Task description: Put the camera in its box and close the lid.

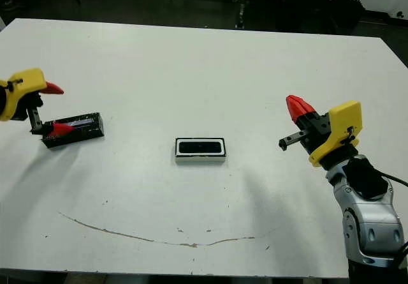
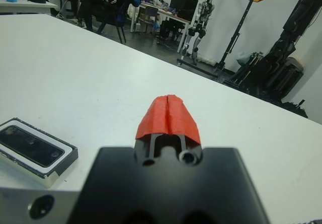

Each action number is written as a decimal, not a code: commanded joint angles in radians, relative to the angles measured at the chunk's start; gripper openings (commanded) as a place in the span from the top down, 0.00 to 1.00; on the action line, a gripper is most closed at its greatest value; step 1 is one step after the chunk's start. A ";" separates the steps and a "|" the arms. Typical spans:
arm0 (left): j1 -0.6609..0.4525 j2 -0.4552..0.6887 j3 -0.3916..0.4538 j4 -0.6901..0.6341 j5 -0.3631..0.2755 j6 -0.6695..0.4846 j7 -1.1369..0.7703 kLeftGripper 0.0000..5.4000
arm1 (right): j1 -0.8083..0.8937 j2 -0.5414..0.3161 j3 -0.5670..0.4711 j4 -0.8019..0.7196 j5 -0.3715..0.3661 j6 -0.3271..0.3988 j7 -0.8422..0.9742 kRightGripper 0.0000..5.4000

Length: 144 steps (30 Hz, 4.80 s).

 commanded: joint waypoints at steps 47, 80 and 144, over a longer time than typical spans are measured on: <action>-0.087 -0.063 -0.050 0.127 0.074 0.068 -0.228 0.00 | 0.033 -0.018 0.003 -0.002 -0.026 -0.009 0.002 1.00; -0.070 -0.124 -0.121 0.214 0.168 0.054 -0.140 0.00 | 0.052 -0.033 -0.019 -0.005 -0.002 -0.017 0.039 1.00; -0.139 -0.275 0.026 -0.089 -0.145 0.344 -0.422 0.42 | 0.061 -0.022 0.019 -0.037 0.010 0.025 -0.005 1.00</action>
